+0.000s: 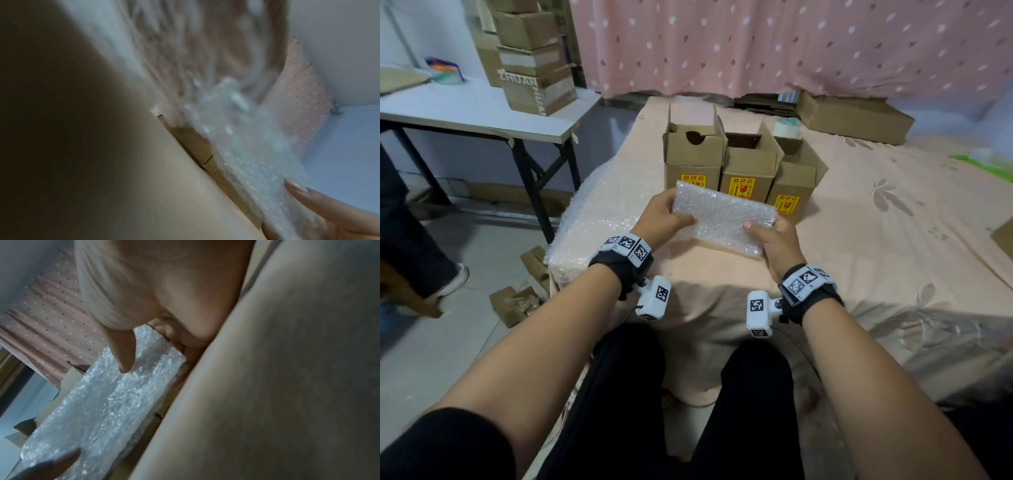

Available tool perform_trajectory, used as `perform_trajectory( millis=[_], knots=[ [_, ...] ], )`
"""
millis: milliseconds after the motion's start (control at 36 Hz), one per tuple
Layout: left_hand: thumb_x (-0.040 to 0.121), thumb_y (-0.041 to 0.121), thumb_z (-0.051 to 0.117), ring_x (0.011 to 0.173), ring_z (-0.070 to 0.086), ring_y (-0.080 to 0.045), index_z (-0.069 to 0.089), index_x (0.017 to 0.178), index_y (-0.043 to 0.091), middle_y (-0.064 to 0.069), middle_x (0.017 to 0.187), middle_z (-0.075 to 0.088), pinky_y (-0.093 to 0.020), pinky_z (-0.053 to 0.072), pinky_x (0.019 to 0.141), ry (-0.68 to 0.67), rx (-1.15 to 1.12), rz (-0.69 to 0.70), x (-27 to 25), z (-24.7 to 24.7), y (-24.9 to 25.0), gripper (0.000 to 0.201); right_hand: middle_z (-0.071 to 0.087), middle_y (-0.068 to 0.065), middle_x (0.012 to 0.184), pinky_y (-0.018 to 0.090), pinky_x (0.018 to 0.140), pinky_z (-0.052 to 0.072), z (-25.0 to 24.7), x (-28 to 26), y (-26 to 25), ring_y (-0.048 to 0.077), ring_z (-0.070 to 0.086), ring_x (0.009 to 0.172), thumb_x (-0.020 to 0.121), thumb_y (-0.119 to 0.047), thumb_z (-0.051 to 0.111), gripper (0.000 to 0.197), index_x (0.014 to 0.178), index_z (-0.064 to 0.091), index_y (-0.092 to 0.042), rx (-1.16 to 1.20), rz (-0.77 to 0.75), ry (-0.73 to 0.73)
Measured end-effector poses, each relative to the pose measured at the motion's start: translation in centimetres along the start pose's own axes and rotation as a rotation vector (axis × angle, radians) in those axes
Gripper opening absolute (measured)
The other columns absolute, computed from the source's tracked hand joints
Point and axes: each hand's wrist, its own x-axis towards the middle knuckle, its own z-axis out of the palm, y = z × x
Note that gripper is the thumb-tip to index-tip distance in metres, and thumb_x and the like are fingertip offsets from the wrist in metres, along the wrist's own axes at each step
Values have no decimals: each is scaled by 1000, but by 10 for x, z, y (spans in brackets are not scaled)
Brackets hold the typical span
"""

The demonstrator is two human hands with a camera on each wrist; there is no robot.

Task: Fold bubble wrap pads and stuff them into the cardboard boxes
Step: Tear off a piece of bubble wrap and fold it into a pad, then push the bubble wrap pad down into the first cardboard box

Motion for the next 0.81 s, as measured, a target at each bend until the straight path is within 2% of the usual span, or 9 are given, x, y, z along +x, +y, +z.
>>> perform_trajectory(
  millis=[167, 278, 417, 500, 583, 611, 694, 750, 806],
  knots=[
    [87, -2, 69, 98, 69, -10, 62, 117, 16, -1, 108, 71, -20, 55, 79, 42, 89, 72, 8, 1, 8, 35, 76, 10, 106, 53, 97, 54, 6, 1, -16, 30, 72, 101, 84, -2, 71, 24, 105, 71, -14, -24, -59, 44],
    [87, 12, 71, 105, 68, -8, 61, 121, 20, 5, 114, 70, -28, 56, 90, 79, 134, 123, 12, 3, 16, 36, 75, 8, 102, 48, 95, 56, 10, 4, -35, 29, 71, 100, 85, 2, 70, 24, 100, 69, -16, -32, -105, 105],
    [92, 27, 71, 107, 67, -5, 61, 126, 17, 6, 118, 70, -28, 56, 93, 104, 135, 181, 16, 9, 32, 37, 71, 4, 100, 30, 80, 58, 14, 6, -62, 16, 70, 90, 87, 0, 67, 24, 107, 65, -13, -30, -177, 171],
    [92, 27, 70, 105, 68, -6, 60, 125, 15, 4, 116, 70, -28, 57, 90, 173, 102, 190, 21, 11, 43, 37, 71, 7, 103, 32, 75, 60, 22, 9, -78, 17, 70, 90, 87, -4, 68, 24, 109, 65, -13, -40, -238, 188],
    [86, 32, 68, 106, 68, -10, 61, 122, 19, 4, 115, 71, -39, 58, 93, 244, 35, 199, 27, 14, 61, 39, 71, 9, 110, 44, 85, 60, 32, 12, -91, 24, 70, 99, 80, -8, 70, 34, 113, 63, -16, -37, -303, 234],
    [85, 31, 67, 105, 68, -11, 62, 120, 19, 3, 113, 71, -40, 58, 93, 260, 33, 213, 29, 17, 69, 37, 70, 7, 112, 41, 88, 59, 35, 13, -95, 21, 70, 101, 80, -6, 69, 41, 118, 60, -15, -19, -323, 258],
    [86, 22, 65, 97, 67, -14, 61, 110, 12, -4, 106, 70, -39, 57, 91, 321, 34, 260, 38, 23, 92, 27, 65, 0, 115, 19, 83, 54, 45, 20, -107, 7, 65, 97, 83, -2, 67, 47, 125, 53, -16, -3, -333, 341],
    [85, 18, 64, 94, 66, -14, 60, 108, 12, -6, 105, 69, -38, 57, 90, 353, 35, 272, 45, 21, 104, 24, 62, 1, 124, 22, 89, 53, 55, 26, -114, 11, 63, 107, 81, -10, 69, 56, 134, 51, -15, 11, -335, 381],
    [84, 18, 65, 94, 68, -10, 61, 110, 16, 0, 104, 70, -37, 57, 90, 337, 49, 259, 54, 13, 112, 27, 61, 5, 128, 28, 93, 55, 63, 31, -119, 16, 63, 112, 74, -16, 72, 67, 138, 51, -14, 14, -343, 407]
  ],
)
